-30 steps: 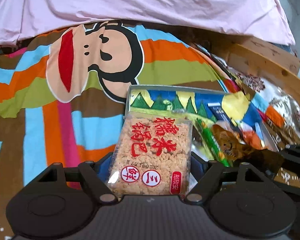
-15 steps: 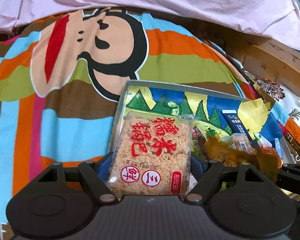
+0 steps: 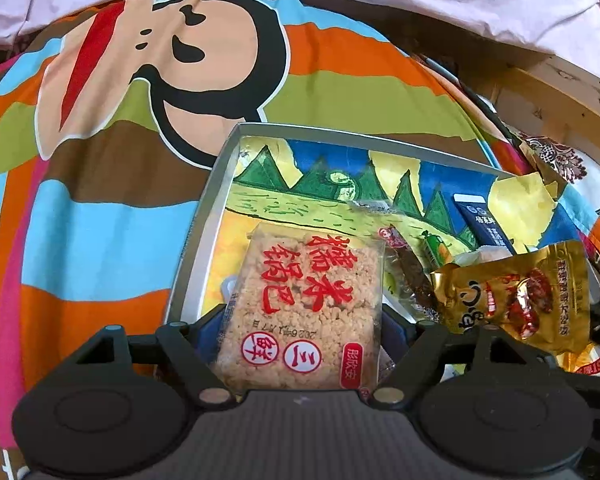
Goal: Organize snacks
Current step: 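Carry both packets over the tray and lower them in with both tools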
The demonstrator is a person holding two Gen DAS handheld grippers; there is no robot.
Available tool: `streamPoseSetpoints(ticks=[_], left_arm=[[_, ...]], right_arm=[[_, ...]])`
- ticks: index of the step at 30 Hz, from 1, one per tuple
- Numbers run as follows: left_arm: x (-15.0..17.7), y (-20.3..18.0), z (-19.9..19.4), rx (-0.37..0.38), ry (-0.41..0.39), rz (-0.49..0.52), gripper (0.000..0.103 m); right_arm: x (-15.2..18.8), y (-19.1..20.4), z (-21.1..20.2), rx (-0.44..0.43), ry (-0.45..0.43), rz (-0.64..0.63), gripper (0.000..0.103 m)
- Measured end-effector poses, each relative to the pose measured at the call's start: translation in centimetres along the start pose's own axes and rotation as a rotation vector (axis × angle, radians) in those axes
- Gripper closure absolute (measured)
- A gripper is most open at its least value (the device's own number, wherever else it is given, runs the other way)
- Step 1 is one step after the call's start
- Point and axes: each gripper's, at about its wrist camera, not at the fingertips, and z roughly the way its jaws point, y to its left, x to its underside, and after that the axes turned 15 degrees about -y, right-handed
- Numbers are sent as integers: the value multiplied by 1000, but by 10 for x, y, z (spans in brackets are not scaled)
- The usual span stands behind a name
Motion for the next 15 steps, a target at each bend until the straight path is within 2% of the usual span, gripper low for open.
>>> streamPoseSetpoints(ticks=[7,11,15], left_arm=[[-1,-1,0,-4,13,-1,18],[-4,-3,-7,-1,-6,4,12],[-7,-5,-13,3,-10,13,11]], right_arm=[[-2,-9,-8,60,-27,-29,29],[-3,-13,-13,86,-32,-35,22],[-6,-15,-20,118,-43,-48,13]])
